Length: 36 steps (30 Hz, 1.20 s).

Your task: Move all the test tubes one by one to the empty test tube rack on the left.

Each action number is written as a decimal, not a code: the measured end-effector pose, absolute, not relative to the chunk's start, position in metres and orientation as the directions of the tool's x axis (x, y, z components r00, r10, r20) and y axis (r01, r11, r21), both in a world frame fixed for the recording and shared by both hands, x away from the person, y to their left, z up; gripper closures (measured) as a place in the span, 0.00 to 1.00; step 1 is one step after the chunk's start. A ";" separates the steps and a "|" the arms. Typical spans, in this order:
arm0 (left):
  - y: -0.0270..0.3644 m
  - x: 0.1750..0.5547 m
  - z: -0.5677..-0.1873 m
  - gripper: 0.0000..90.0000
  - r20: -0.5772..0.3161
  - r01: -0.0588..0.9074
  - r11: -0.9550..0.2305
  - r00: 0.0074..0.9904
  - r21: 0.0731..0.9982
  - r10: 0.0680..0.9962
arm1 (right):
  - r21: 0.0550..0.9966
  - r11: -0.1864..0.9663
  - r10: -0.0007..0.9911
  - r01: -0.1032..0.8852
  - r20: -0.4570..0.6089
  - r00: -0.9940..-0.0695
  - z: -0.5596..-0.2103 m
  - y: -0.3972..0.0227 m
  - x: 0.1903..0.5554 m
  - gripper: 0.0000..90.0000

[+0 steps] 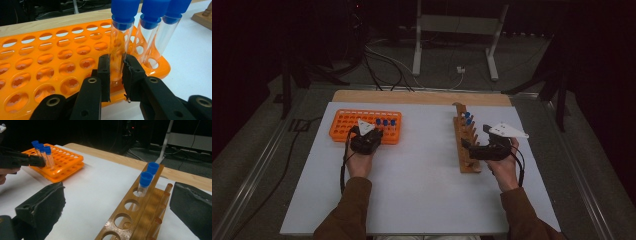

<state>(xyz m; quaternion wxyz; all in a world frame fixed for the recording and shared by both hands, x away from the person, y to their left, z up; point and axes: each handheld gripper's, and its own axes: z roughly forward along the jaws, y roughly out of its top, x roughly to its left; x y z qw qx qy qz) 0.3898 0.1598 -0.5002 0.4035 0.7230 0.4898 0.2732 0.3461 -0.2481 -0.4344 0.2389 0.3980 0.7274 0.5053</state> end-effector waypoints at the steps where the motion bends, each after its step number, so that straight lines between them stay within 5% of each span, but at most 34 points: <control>1: 0.160 0.390 -0.500 0.87 -0.005 0.490 -0.193 0.373 0.850 0.928 | 0.925 0.172 0.821 0.337 0.055 -0.569 -0.434 -0.248 0.346 0.00; 10: 0.162 0.387 -0.496 0.75 -0.023 0.485 -0.182 0.388 0.855 0.921 | 0.926 0.167 0.821 0.338 0.059 -0.568 -0.434 -0.250 0.346 0.00; 21: 0.181 0.365 -0.473 0.44 -0.101 0.429 -0.098 0.419 0.898 0.902 | 0.926 0.167 0.820 0.337 0.060 -0.569 -0.434 -0.248 0.346 0.00; 26: 0.184 0.353 -0.467 0.19 -0.099 0.425 -0.097 0.415 0.900 0.904 | 0.927 0.165 0.820 0.337 0.060 -0.569 -0.434 -0.248 0.346 0.00; 32: 0.189 0.336 -0.463 0.02 -0.099 0.409 -0.089 0.416 0.908 0.904 | 0.926 0.164 0.820 0.339 0.063 -0.568 -0.434 -0.247 0.346 0.00; 36: 0.193 0.325 -0.462 0.01 -0.100 0.395 -0.076 0.405 0.916 0.909 | 0.926 0.163 0.821 0.339 0.064 -0.568 -0.434 -0.247 0.346 0.00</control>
